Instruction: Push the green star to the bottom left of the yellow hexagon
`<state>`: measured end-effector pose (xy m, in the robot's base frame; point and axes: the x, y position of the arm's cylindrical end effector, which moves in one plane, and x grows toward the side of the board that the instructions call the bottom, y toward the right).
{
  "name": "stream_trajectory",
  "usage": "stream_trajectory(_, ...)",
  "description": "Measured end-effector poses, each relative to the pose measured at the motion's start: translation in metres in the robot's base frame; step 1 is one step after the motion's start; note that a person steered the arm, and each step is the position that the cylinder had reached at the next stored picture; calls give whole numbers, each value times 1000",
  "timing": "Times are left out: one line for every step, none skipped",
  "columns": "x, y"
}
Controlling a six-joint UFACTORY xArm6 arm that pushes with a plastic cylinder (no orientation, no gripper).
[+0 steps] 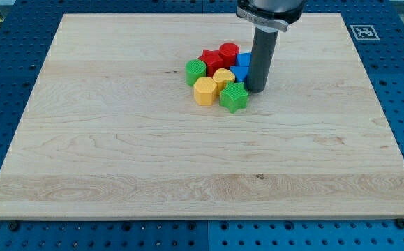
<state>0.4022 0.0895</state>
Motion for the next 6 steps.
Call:
stream_trajectory(0, 0)
stream_trajectory(0, 0)
stream_trajectory(0, -1)
stream_trajectory(12, -5)
stream_trajectory(30, -5)
stream_trajectory(41, -5)
